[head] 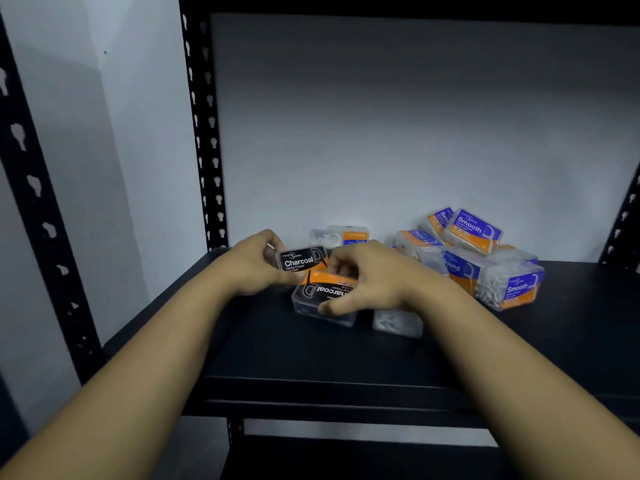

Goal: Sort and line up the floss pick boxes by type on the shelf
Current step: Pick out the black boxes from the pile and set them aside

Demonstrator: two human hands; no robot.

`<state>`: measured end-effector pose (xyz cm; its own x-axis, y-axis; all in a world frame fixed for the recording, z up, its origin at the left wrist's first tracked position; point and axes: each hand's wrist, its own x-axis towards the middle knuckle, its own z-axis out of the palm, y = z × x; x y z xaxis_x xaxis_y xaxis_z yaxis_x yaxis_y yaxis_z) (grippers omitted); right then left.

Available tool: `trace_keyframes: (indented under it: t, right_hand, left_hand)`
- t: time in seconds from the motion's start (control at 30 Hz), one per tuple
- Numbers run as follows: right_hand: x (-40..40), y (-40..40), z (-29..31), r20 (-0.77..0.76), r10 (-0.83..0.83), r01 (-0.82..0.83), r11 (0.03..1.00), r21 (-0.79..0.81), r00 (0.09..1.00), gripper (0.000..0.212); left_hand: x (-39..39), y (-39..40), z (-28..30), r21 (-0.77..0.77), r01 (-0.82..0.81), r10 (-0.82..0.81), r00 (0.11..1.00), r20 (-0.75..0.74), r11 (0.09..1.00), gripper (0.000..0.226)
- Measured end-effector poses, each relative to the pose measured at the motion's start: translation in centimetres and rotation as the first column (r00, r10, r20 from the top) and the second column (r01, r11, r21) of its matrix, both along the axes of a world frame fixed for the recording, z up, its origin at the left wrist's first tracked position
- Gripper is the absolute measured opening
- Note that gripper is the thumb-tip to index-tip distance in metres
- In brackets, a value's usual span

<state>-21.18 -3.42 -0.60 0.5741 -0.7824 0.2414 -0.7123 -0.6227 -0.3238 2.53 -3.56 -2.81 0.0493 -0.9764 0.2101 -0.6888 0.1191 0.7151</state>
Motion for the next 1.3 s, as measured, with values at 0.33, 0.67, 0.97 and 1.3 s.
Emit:
trace_keyframes:
  t: [0.33, 0.67, 0.97, 1.3]
  right_hand:
    - [-0.3, -0.6, -0.2, 0.044, 0.075, -0.075, 0.997, 0.007, 0.996, 0.062]
    - [0.7, -0.6, -0.7, 0.341, 0.218, -0.238, 0.971, 0.018, 0.914, 0.039]
    - [0.2, -1.2, -0.3, 0.394, 0.216, -0.235, 0.972, -0.001, 0.893, 0.065]
    - [-0.5, -1.4, -0.4, 0.178, 0.147, -0.134, 0.988, -0.082, 0.973, 0.032]
  left_hand:
    - [0.8, 0.5, 0.5, 0.01, 0.03, -0.031, 0.984, 0.177, 0.999, 0.045]
    - [1.9, 0.2, 0.6, 0.009, 0.018, -0.019, 0.977, 0.214, 1.0, 0.04]
    - [1.7, 0.5, 0.5, -0.086, 0.091, -0.071, 0.974, 0.214, 0.992, 0.036]
    - [1.2, 1.0, 1.0, -0.089, 0.101, -0.079, 0.971, 0.225, 0.991, 0.033]
